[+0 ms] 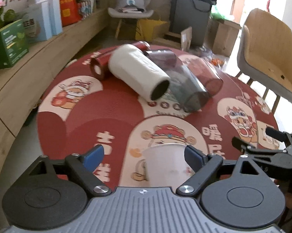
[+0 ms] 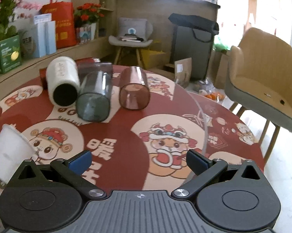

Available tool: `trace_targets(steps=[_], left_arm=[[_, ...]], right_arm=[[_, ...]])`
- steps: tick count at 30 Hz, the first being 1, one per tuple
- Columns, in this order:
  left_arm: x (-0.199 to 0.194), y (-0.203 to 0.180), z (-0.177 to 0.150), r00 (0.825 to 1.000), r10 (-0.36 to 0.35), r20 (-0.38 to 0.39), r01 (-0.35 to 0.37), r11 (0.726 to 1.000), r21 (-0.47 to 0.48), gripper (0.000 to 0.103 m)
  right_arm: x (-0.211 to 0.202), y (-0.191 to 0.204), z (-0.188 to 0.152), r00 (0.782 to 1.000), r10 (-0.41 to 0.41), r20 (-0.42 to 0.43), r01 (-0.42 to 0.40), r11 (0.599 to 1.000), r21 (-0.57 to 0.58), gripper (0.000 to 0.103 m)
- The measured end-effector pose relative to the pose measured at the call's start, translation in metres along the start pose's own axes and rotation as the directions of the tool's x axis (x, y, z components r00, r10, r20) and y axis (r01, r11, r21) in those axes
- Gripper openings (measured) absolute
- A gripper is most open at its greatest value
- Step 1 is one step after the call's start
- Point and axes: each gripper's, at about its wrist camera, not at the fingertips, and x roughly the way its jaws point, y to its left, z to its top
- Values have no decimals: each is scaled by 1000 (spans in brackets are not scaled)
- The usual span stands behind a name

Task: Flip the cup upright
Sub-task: 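Grasp the white cup with the left tool while the right tool releases it, then rotate the held white cup with the left tool so its opening faces up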

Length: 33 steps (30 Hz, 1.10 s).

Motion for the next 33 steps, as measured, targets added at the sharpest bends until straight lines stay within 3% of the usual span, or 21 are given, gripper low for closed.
trace_targets(steps=[7, 11, 19, 24, 33], left_arm=[[9, -24, 1, 999, -40, -23, 41, 999, 35, 91], [24, -28, 1, 996, -30, -78, 33, 999, 38, 81], [38, -31, -3, 992, -27, -124, 33, 999, 43, 78], [41, -31, -4, 989, -18, -144, 26, 998, 50, 62], [40, -31, -5, 990, -20, -137, 28, 998, 58, 62]], right_arm=[[-4, -18, 4, 999, 35, 9, -35, 997, 70, 103], [-5, -23, 3, 999, 41, 8, -41, 994, 97, 103], [-3, -21, 2, 999, 43, 0, -43, 995, 88, 103], [-2, -19, 2, 999, 38, -3, -37, 996, 84, 103], [-1, -19, 2, 999, 38, -1, -38, 996, 86, 103]])
